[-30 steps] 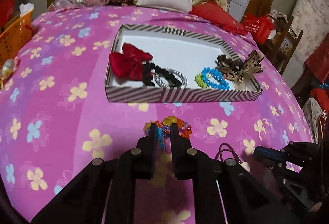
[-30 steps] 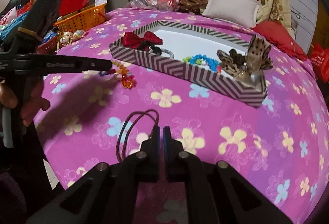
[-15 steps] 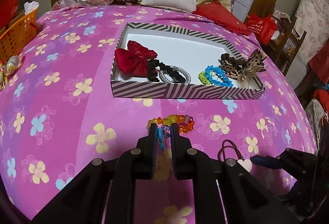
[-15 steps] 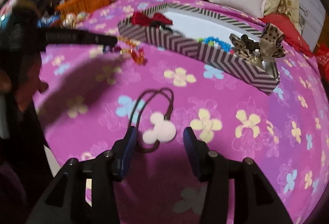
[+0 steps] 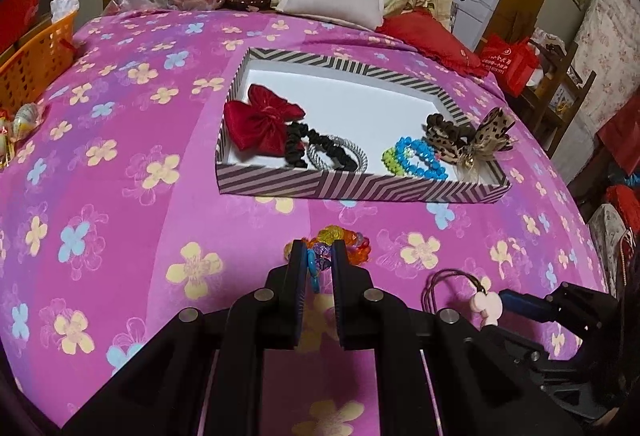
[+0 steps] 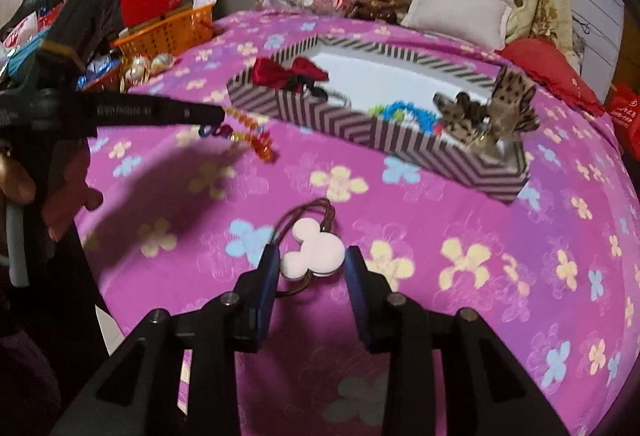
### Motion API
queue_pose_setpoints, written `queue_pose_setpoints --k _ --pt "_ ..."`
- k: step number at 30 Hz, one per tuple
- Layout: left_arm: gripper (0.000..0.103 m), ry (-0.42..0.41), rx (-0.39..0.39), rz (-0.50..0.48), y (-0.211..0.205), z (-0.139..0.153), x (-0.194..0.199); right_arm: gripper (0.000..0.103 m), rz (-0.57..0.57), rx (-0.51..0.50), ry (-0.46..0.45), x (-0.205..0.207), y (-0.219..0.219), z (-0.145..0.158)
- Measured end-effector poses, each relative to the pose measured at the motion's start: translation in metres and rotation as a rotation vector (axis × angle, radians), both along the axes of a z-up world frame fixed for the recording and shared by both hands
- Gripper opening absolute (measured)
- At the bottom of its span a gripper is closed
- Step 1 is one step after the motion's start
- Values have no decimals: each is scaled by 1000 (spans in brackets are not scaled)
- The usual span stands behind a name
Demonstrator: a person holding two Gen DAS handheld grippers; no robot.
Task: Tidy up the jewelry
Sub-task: 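Carry both held items up and over the striped tray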
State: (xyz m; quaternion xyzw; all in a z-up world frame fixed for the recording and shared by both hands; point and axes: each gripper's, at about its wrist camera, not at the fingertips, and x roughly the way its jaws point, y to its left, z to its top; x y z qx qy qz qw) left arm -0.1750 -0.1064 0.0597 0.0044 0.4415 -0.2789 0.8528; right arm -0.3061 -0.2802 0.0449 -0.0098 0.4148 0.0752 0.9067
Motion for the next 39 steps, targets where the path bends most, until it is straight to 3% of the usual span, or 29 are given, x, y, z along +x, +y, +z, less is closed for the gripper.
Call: queue_pose_setpoints --k 22,39 --pt "2 -112 -19 -12 -10 53 16 34 -49 -22 -182 33 -19 74" --pt "2 -209 -2 9 -43 87 63 34 -89 -19 -191 83 -44 79"
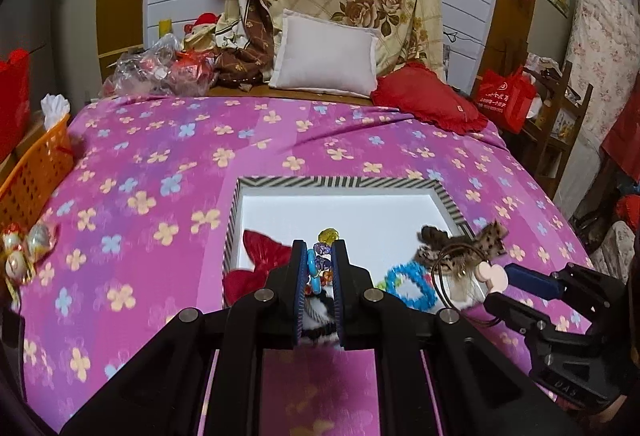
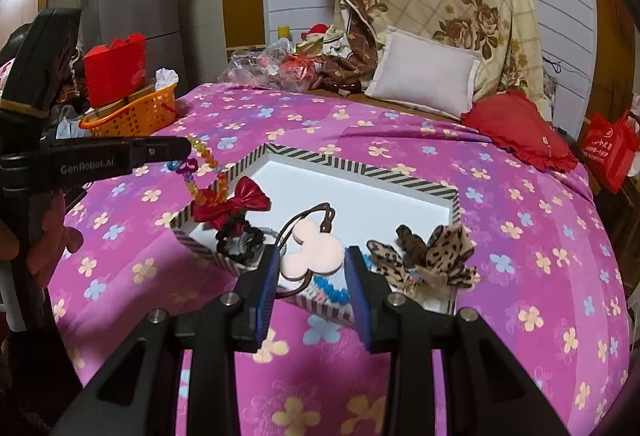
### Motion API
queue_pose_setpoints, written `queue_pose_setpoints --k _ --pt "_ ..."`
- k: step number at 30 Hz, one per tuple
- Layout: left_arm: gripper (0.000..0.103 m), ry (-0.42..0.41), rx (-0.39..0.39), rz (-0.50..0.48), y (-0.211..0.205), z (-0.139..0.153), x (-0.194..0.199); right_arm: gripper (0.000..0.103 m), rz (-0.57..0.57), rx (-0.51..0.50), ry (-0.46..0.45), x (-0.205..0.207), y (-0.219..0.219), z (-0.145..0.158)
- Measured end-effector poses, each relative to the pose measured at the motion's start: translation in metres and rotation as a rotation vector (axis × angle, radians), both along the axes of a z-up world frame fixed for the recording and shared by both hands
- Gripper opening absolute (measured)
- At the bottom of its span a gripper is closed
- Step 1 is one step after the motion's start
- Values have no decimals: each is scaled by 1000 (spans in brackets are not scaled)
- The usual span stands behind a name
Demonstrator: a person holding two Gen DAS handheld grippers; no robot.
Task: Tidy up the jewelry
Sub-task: 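Carry both held items up and over the striped tray, then lower the amber bracelet and Mickey hair tie into the tray and open both tools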
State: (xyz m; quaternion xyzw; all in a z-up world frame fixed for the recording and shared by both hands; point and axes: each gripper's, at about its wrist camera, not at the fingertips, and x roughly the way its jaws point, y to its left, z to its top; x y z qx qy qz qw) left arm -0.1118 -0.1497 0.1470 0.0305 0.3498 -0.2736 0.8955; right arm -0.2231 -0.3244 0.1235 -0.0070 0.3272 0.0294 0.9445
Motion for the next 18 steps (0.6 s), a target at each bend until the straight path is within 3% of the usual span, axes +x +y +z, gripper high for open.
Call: queue_pose_setpoints --k 18 --pt "2 106 36 40 -31 -57 63 34 -22 86 124 85 -27 -56"
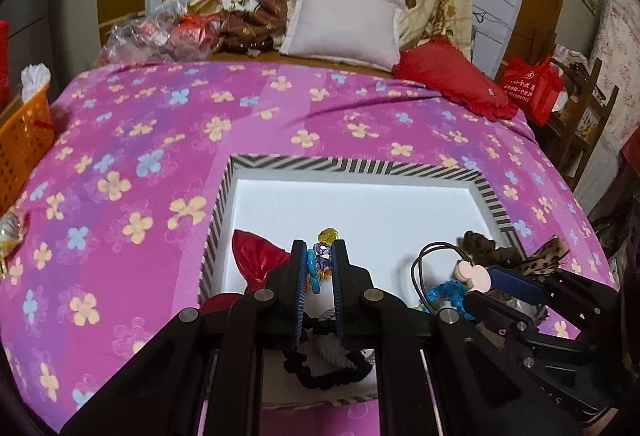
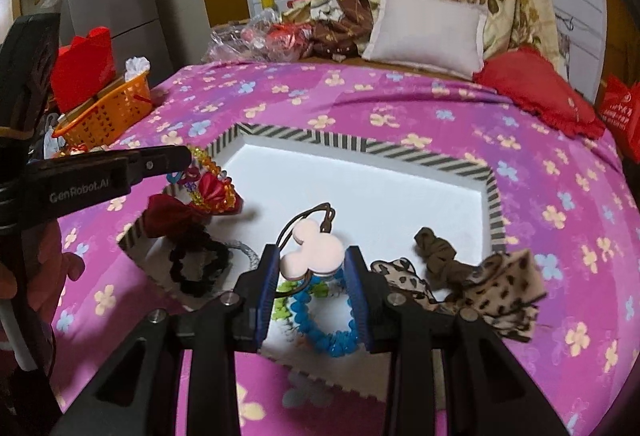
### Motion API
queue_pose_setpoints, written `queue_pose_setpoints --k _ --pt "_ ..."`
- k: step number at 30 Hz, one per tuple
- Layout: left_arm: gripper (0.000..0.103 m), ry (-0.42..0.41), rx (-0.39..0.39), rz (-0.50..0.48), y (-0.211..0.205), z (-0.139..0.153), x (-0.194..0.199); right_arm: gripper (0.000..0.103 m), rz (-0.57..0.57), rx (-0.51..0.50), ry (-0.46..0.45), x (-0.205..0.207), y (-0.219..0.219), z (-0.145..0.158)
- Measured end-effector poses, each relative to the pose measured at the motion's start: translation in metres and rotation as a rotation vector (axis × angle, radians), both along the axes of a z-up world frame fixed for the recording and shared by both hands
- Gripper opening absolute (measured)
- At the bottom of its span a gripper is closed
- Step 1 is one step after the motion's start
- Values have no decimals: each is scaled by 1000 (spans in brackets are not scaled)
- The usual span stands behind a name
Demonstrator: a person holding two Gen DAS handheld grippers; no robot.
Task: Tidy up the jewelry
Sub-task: 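Lower the amber bracelet and Mickey hair tie into the tray and open both tools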
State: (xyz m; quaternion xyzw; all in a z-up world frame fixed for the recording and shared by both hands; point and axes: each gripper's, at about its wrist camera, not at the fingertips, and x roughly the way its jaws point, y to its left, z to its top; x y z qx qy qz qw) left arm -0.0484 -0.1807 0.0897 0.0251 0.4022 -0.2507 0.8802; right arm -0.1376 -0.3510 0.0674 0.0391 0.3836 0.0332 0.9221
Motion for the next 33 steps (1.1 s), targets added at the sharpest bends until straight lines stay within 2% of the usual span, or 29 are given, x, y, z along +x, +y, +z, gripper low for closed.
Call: queue_pose_setpoints --k 8,20,28,30,32,33 --pt "2 49 12 -4 -11 -23 8 34 -25 16 52 17 -13 -24" --pt "2 67 47 -40 -26 -36 -1 34 -25 -45 90 17 -7 -33" --pt "2 82 72 -39 -31 -47 -4 35 -47 -37 101 13 -9 -37" --pt "2 78 83 -35 -32 -48 -5 38 -50 -25 99 12 -10 -35" --pt "2 67 87 -26 -31 -48 -6 48 -56 -21 88 9 -11 -31" --pt "7 66 91 -22 -31 -49 -6 50 -60 -18 82 7 -11 -30"
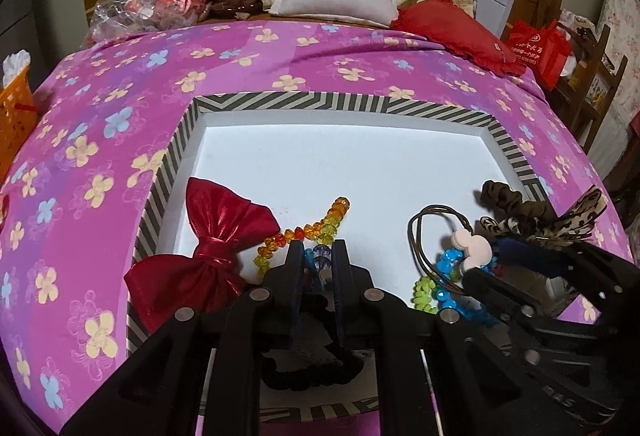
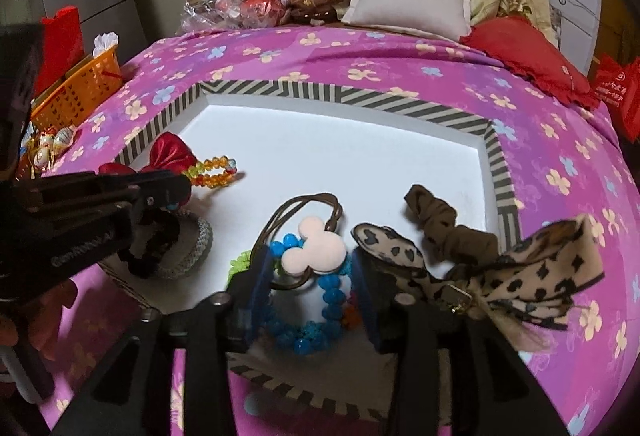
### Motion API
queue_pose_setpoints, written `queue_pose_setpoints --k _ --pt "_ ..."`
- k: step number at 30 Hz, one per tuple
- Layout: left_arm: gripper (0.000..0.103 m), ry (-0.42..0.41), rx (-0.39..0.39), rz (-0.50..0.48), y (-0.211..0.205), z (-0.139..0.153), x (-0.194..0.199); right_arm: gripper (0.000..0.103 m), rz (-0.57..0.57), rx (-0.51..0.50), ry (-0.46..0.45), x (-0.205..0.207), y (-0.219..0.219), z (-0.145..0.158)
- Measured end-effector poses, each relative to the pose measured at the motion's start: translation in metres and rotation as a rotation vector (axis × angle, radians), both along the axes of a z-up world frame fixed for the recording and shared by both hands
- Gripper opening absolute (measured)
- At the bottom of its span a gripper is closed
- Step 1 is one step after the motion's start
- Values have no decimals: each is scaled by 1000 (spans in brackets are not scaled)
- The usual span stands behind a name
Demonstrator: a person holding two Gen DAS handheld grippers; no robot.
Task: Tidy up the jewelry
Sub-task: 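Lower the amber bracelet and Mickey hair tie into the tray and open both tools, then withdraw both tools from the tray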
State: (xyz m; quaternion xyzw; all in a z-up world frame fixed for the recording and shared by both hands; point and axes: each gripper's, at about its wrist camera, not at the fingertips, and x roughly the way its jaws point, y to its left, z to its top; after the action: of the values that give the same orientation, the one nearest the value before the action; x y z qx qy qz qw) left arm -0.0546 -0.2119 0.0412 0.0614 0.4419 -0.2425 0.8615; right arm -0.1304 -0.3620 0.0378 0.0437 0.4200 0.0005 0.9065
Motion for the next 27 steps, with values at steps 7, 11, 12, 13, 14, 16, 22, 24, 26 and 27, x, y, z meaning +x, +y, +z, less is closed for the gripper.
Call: queue_pose_setpoints --k 7,11,12,13,14,16,22,24,26,27 --pt "28 -12 16 8 4 3 -6 55 -26 14 -30 -15 -2 13" --pt "29 -33 18 17 10 10 -13 59 -36 21 -52 -26 -2 22" --pt "29 -47 22 22 11 12 -16 59 -38 21 -56 -29 -2 24" --pt "29 -57 22 26 13 15 -18 60 -41 22 -64 -33 -1 27" --pt "29 -65 17 32 16 18 -21 62 -42 22 -69 -35 0 28" --pt "29 -70 2 46 21 23 -25 65 -47 21 -85 -42 2 34" --pt "29 -91 -18 85 40 36 -44 71 -57 25 -118 -62 7 45" --pt "29 -100 -19 93 45 39 -50 71 -60 29 -119 -68 8 46" --pt "29 -112 -17 103 50 42 -57 71 -61 31 -115 -73 10 47" --pt "29 -116 -16 107 52 44 -60 71 -61 30 -113 -76 11 47"
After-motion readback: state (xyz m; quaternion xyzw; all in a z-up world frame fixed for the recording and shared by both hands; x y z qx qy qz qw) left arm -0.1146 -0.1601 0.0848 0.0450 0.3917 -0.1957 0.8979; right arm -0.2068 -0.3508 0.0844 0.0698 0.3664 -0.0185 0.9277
